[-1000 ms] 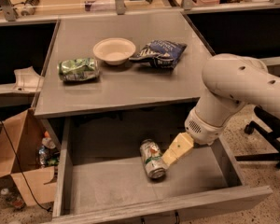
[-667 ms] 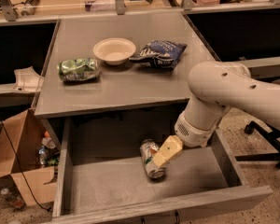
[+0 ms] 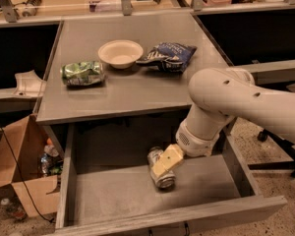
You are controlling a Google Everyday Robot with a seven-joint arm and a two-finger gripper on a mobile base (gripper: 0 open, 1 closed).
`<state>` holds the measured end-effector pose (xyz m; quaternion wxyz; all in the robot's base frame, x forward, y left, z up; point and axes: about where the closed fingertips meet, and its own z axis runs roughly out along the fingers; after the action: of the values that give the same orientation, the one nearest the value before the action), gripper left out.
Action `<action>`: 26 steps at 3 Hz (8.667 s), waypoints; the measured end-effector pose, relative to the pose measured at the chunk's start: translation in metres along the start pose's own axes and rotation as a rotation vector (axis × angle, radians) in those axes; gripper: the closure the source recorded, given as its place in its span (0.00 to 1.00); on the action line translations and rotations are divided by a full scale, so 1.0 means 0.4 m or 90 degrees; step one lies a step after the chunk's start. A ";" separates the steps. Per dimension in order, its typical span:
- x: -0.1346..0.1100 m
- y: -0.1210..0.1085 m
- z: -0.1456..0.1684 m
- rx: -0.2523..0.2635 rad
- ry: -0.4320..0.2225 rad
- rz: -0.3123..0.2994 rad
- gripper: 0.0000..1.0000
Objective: Pick 7up can from top drawer and place on counter
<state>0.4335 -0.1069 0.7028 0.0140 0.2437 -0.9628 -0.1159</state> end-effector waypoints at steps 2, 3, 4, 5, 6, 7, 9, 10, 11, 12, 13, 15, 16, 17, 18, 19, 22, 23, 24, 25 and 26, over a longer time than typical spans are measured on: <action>-0.019 0.010 0.004 0.000 0.002 0.036 0.00; -0.021 0.025 0.025 -0.006 0.009 0.047 0.00; -0.038 0.087 0.094 -0.018 0.032 0.064 0.00; -0.078 0.123 0.132 -0.023 0.038 0.075 0.00; -0.079 0.124 0.133 -0.023 0.039 0.076 0.00; -0.103 0.113 0.158 -0.015 0.030 0.100 0.00; -0.129 0.056 0.212 -0.007 0.027 0.175 0.00; -0.129 0.056 0.212 -0.007 0.027 0.175 0.00; -0.129 0.056 0.212 -0.007 0.027 0.175 0.27; -0.129 0.056 0.212 -0.006 0.027 0.175 0.50; -0.129 0.056 0.212 -0.006 0.027 0.175 0.73; -0.129 0.056 0.212 -0.006 0.027 0.175 1.00; -0.122 0.049 0.202 -0.007 0.025 0.182 1.00; -0.102 0.032 0.172 -0.004 0.015 0.197 1.00; -0.058 0.004 0.124 0.001 0.004 0.222 1.00; 0.014 -0.020 0.013 0.006 -0.022 0.237 1.00; 0.001 -0.025 -0.138 0.013 -0.059 0.208 1.00; 0.026 -0.034 -0.235 0.028 -0.061 0.199 1.00; 0.026 -0.034 -0.235 0.028 -0.061 0.199 1.00; 0.000 -0.027 -0.284 0.035 -0.081 0.186 1.00; -0.028 -0.006 -0.412 0.060 -0.129 0.157 1.00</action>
Offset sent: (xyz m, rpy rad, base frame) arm 0.0042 0.0061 -0.0004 -0.0058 0.0117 -0.0463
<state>0.4584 -0.1394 0.8627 -0.0806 0.1109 -0.9863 -0.0918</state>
